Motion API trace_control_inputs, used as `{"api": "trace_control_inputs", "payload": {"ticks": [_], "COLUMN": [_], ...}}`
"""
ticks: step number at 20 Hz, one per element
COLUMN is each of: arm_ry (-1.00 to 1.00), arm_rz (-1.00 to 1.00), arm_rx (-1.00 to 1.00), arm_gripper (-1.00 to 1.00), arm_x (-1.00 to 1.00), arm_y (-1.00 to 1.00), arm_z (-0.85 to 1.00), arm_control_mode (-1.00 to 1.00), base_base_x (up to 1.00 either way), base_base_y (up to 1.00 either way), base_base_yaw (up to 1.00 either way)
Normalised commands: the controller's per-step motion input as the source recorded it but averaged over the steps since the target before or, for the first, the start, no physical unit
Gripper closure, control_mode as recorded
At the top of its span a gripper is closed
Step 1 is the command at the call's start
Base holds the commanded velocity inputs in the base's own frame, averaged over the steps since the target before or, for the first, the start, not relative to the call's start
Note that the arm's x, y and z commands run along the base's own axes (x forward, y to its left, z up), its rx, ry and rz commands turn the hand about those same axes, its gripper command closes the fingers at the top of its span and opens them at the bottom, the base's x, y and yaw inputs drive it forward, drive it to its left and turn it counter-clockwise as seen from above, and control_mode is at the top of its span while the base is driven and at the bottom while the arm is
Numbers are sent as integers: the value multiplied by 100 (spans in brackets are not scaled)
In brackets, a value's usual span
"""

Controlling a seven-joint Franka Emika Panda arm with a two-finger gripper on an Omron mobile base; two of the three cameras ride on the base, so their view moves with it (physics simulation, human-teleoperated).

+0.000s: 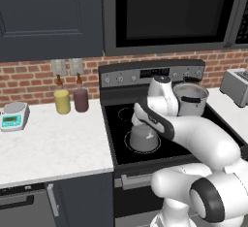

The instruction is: Pick the kettle from the counter and place it on a stove burner. Then turn the burner on.

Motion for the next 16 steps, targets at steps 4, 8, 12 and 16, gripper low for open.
{"api": "trace_control_inputs", "payload": {"ticks": [4,8,12,16], "arm_ry": [0,0,0,0], "arm_rz": [0,0,0,0], "arm_rx": [0,0,0,0], "arm_gripper": [100,100,100,100], "arm_x": [19,24,1,0], "arm_y": [0,0,0,0], "arm_z": [0,0,-15,-37], "arm_control_mode": [-100,-100,-100,-100], "base_base_x": [0,0,0,0], "base_base_y": [0,0,0,0], "base_base_yaw": [0,0,0,0]}}
